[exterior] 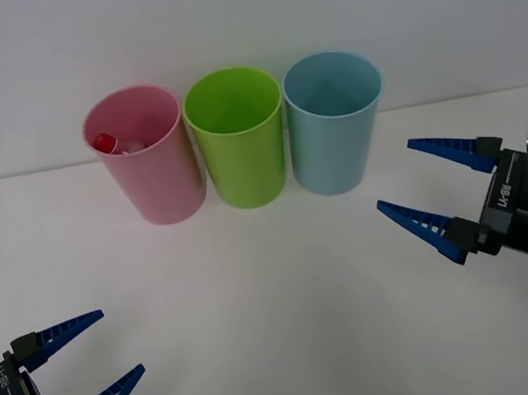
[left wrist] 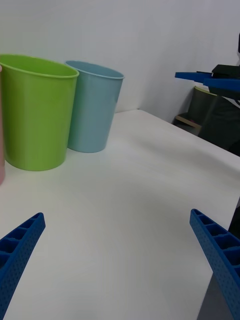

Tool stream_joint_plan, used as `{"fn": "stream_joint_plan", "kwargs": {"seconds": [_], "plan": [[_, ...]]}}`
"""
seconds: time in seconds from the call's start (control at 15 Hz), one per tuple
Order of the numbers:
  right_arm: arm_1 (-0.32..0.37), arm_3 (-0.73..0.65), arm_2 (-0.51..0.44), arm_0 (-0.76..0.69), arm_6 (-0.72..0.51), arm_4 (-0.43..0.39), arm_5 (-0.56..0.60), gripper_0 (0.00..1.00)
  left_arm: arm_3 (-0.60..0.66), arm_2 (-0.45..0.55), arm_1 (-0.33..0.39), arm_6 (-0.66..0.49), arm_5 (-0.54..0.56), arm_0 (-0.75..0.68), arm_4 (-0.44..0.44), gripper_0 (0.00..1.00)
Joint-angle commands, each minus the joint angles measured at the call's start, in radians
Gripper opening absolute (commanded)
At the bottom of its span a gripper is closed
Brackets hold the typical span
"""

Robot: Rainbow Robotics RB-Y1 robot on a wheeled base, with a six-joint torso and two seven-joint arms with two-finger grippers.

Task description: Put cans in the blue bin and PET bottles in the pink bin and trash in the green bin.

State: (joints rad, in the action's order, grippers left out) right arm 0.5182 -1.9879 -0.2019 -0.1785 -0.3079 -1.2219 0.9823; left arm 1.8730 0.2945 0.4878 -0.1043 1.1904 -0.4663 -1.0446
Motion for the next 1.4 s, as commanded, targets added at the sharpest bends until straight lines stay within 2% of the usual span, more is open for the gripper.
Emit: {"fn": "stream_joint_plan", "kwargs": {"seconds": [0.07, 0.27, 0.47, 1.4], "plan": [[-0.014, 0.004, -0.100, -0.049, -0.016, -0.036, 0.141, 1.00, 0.000, 0.000, 0.000, 0.000, 0.000, 0.000, 0.000, 1.00], [-0.012, 0.015, -0.168, -0.059, -0.031, -0.077, 0.257, 1.00, 0.000, 0.000, 0.000, 0.000, 0.000, 0.000, 0.000, 1.00], [-0.012, 0.020, -0.194, -0.059, -0.033, -0.093, 0.312, 1.00, 0.000, 0.000, 0.000, 0.000, 0.000, 0.000, 0.000, 1.00], [-0.044, 0.021, -0.215, -0.121, -0.025, -0.096, 0.329, 1.00, 0.000, 0.000, 0.000, 0.000, 0.000, 0.000, 0.000, 1.00]]}}
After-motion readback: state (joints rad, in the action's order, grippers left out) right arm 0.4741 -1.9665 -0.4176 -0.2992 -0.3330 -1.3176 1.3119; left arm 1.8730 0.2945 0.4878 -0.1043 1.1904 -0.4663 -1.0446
